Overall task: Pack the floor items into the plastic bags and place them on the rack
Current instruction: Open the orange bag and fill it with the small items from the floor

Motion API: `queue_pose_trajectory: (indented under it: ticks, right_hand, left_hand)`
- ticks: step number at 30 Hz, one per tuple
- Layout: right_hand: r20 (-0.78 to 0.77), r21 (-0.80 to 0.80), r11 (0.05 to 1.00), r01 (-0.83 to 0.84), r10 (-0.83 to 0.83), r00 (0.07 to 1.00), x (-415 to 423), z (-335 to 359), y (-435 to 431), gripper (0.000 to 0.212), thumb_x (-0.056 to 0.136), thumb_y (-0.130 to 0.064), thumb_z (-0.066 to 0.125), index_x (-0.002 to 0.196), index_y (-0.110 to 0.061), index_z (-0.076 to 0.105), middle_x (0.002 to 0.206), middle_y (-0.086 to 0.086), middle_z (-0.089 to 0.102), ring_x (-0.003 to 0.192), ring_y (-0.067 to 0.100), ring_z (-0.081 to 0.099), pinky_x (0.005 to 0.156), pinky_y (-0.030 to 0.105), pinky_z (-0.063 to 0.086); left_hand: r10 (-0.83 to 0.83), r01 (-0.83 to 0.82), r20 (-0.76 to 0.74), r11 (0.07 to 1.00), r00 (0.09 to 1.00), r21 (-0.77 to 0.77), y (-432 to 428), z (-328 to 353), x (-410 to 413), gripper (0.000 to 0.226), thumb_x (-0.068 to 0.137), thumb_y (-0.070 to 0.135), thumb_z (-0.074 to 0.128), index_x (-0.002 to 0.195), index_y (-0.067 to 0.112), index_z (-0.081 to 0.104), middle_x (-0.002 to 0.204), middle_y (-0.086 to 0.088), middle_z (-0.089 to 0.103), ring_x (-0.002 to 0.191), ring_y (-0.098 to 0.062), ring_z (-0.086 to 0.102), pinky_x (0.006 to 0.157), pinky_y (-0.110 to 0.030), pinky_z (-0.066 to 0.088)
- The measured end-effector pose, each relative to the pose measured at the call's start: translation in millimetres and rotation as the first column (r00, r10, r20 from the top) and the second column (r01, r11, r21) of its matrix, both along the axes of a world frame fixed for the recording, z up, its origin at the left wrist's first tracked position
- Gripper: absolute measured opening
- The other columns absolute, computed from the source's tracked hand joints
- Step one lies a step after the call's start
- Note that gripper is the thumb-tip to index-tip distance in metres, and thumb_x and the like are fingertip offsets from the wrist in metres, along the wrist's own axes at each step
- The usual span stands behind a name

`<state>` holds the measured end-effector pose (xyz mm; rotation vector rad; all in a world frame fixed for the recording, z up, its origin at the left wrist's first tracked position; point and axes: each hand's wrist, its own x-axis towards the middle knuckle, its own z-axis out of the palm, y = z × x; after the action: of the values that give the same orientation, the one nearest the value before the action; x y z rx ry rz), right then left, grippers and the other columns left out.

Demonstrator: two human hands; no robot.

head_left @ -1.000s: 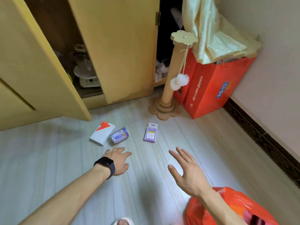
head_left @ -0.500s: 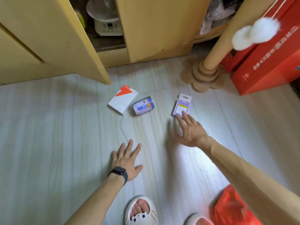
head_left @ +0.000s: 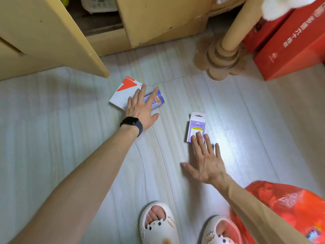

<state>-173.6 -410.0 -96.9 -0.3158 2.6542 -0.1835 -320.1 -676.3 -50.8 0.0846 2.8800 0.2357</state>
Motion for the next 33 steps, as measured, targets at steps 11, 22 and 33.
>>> queue_pose_trajectory:
  ticks: [11,22,33]
  right_hand:
    - [-0.182,-0.209,0.919,0.335,-0.373,0.910,75.3,4.3,3.2,0.057,0.082,-0.058,0.065,0.111,-0.010,0.054,0.137,0.015,0.046,0.124,0.038,0.047,0.096,0.046,0.046]
    - [0.376,-0.266,0.728,0.632,-0.526,0.763,-2.0,63.6,-7.6,0.041,0.082,-0.030,0.067,0.115,-0.017,0.045,0.112,0.006,0.046,0.109,0.031,0.052,0.087,0.037,0.047]
    - [0.620,-0.722,-0.322,0.612,-0.695,0.365,164.3,205.3,125.1,0.033,0.074,-0.046,0.065,0.102,-0.029,0.063,0.098,0.013,0.068,0.079,0.029,0.070,0.056,0.036,0.052]
  left_hand:
    - [0.170,-0.189,0.085,0.924,0.982,0.332,20.8,-28.1,85.7,0.073,0.089,0.049,0.058,0.144,0.061,0.011,0.116,0.000,0.042,0.101,-0.026,0.054,0.088,-0.039,0.049]
    - [-0.005,-0.098,0.329,0.951,0.944,0.295,16.6,-15.2,231.5,0.078,0.082,0.054,0.061,0.138,0.071,0.009,0.109,0.009,0.050,0.101,-0.015,0.060,0.084,-0.029,0.049]
    - [-0.184,0.175,0.179,0.982,0.966,0.066,46.1,96.0,139.5,0.055,0.072,0.073,0.059,0.122,0.049,0.051,0.096,0.005,0.055,0.100,-0.022,0.057,0.075,-0.030,0.045]
